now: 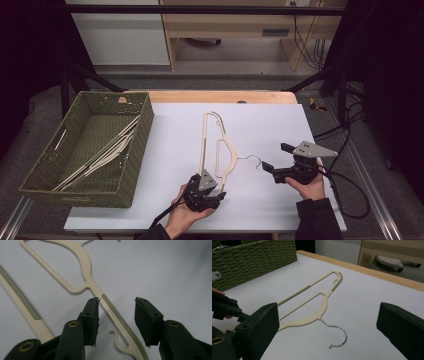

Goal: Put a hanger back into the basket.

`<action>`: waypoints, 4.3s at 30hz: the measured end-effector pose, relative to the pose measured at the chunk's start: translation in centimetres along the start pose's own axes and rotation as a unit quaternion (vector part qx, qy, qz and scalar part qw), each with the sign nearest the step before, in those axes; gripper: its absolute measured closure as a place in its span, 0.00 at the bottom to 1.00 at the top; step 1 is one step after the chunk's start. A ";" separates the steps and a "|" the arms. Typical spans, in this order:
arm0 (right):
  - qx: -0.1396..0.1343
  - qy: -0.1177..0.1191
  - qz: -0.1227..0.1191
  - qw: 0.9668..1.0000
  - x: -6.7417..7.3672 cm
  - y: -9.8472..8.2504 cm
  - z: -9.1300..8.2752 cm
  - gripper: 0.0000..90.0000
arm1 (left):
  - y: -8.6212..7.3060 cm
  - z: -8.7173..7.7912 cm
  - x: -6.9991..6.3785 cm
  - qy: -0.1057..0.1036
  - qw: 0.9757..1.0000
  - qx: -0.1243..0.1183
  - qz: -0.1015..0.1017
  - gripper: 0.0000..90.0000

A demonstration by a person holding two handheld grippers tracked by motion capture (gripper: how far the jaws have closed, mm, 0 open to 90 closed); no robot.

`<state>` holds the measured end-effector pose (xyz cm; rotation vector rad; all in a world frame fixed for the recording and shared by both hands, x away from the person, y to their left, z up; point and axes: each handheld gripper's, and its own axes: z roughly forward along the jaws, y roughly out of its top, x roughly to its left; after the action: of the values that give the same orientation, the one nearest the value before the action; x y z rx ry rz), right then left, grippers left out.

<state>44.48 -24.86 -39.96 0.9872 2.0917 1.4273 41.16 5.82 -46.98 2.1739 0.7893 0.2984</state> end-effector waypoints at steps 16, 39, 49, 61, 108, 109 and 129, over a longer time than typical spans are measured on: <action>0.012 0.002 -0.001 1.000 0.2 -0.2 0.8 0.06 | -0.1 1.3 -1.5 0.051 0.998 0.027 -0.009 0.79; 0.065 0.039 -0.022 0.997 1.6 -2.2 5.2 0.25 | -2.2 -2.5 2.1 0.011 0.997 0.069 0.017 0.87; 0.131 0.045 -0.027 0.990 2.6 -4.4 8.4 0.55 | -2.4 -2.9 2.9 -0.004 0.997 0.071 0.030 0.87; 0.178 0.046 -0.046 0.982 3.1 -5.2 9.3 0.88 | -2.2 -3.6 3.1 0.003 0.999 0.029 0.021 0.73; 0.188 0.072 -0.054 0.978 4.3 -0.9 7.4 1.00 | 4.7 4.3 1.9 0.008 0.991 0.076 0.112 0.80; 0.188 0.073 -0.053 0.978 4.3 -0.8 7.3 1.00 | 4.7 4.3 1.9 0.008 0.991 0.077 0.113 0.80; -0.011 0.012 0.005 1.000 1.1 1.5 0.6 0.36 | 5.5 0.7 2.7 0.028 0.991 0.053 0.119 0.86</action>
<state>44.68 -23.31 -38.73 0.9785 2.0858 1.4703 45.95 4.35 -43.47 2.3739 0.5877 0.4492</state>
